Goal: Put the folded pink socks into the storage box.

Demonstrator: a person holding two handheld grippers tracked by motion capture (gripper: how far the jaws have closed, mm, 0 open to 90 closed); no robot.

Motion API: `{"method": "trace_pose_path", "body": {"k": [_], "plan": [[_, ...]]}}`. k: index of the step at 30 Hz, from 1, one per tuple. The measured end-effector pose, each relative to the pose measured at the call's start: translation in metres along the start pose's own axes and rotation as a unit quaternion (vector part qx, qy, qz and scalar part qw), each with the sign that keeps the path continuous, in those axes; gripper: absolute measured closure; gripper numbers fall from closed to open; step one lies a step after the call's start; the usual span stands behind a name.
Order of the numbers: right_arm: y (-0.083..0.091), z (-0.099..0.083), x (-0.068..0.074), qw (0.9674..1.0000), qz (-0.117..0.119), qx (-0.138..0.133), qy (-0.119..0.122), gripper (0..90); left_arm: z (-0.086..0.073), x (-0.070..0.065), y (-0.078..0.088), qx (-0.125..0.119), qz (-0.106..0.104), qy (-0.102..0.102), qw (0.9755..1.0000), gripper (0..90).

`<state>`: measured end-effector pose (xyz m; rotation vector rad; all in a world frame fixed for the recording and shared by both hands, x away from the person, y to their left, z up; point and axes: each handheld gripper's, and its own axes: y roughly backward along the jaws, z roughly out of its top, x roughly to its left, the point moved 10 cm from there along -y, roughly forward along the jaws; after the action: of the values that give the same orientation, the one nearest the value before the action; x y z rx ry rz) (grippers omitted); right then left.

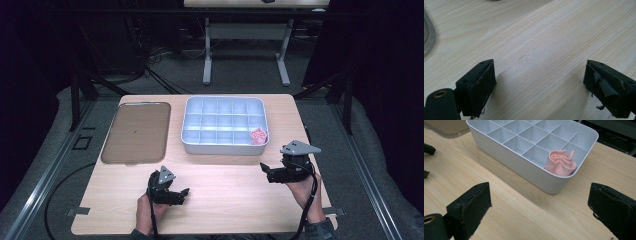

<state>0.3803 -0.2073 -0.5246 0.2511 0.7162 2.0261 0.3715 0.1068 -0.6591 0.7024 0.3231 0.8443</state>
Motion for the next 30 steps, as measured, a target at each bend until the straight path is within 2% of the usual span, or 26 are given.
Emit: {"method": "trace_pose_path", "body": {"k": [6,9,19,25,27,29,30], "plan": [[0.004,-0.020,0.002,0.9999,-0.004,-0.001,-0.010,2.9,0.000,0.000,0.000,0.000,0.000,0.000,1.0000,10.4],[0.003,-0.034,0.003,0.9997,-0.002,0.003,-0.023,2.6,0.000,0.000,0.000,0.000,0.000,0.000,1.0000,10.4],[-0.020,-0.091,0.010,0.9973,0.005,0.048,-0.055,1.7,0.000,0.000,0.000,0.000,0.000,0.000,1.0000,10.4],[-0.032,-0.115,0.010,0.9964,0.001,0.051,-0.069,1.5,0.000,0.000,0.000,0.000,0.000,0.000,1.0000,10.4],[-0.034,-0.121,0.009,0.9960,0.000,0.059,-0.067,1.2,0.000,0.000,0.000,0.000,0.000,0.000,1.0000,10.4],[-0.037,-0.123,0.008,0.9960,0.000,0.053,-0.071,1.1,0.000,0.000,0.000,0.000,0.000,0.000,1.0000,10.4],[-0.037,-0.125,0.007,0.9959,-0.002,0.059,-0.069,1.0,0.000,0.000,0.000,0.000,0.000,0.000,1.0000,10.4]]}}
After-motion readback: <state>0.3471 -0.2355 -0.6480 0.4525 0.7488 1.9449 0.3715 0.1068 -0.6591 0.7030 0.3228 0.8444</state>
